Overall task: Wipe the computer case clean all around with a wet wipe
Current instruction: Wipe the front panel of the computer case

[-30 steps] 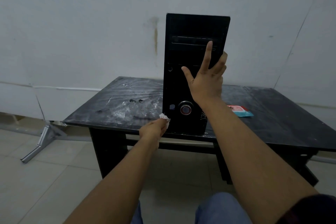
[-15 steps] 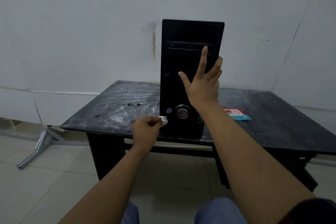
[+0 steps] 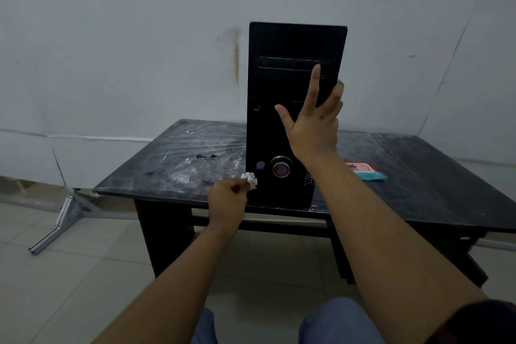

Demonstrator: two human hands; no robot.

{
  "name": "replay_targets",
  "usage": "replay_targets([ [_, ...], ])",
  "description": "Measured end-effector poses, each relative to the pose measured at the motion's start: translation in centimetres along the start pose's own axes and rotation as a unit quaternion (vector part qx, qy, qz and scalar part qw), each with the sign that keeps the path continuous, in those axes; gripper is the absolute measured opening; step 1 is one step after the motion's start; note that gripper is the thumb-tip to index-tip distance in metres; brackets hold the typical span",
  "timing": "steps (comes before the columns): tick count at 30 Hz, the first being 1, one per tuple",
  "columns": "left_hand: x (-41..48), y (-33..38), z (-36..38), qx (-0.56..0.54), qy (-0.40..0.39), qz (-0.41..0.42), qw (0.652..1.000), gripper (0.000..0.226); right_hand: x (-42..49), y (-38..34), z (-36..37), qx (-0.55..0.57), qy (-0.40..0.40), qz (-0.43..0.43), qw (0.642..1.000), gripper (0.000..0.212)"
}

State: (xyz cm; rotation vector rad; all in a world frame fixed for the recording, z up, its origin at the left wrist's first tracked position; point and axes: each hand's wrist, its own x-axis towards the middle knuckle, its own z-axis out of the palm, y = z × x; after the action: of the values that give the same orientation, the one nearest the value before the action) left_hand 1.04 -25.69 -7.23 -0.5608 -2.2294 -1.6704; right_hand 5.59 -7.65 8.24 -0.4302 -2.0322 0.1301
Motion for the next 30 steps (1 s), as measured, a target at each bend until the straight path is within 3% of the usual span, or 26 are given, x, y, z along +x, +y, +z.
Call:
replay_targets([
  [8, 0.1, -1.1, -0.3, 0.057, -0.006, -0.007, 0.998, 0.007, -0.1, 0.0, -0.1, 0.001, 0.004, -0.002, 1.000, 0.100],
  [13, -0.2, -2.2, -0.3, 0.098, -0.054, 0.018, 0.994, 0.036, 0.0, -0.1, -0.4, 0.024, -0.013, 0.004, 1.000, 0.099],
  [16, -0.1, -0.8, -0.3, 0.054, -0.019, 0.006, 0.998, 0.016, -0.7, 0.2, -1.1, 0.063, -0.026, 0.011, 0.998, 0.096],
  [18, -0.1, 0.0, -0.1, 0.026, 0.036, 0.021, 0.999, 0.008, -2.5, 0.5, -1.3, 0.076, 0.023, 0.023, 0.997, 0.088],
  [21, -0.8, 1.1, 0.4, -0.011, 0.066, 0.063, 0.996, 0.011, -7.7, 1.1, -0.8, 0.120, 0.086, 0.007, 0.989, 0.057],
  [25, -2.9, 1.5, 1.1, 0.009, 0.025, 0.101, 0.994, 0.017, -15.6, 2.1, 1.3, 0.120, -0.011, -0.115, 0.986, 0.026],
  [30, -3.7, 1.4, 1.2, -0.057, 0.019, 0.027, 0.998, 0.033, -19.5, 2.2, 4.4, 0.106, -0.051, -0.156, 0.981, 0.023],
])
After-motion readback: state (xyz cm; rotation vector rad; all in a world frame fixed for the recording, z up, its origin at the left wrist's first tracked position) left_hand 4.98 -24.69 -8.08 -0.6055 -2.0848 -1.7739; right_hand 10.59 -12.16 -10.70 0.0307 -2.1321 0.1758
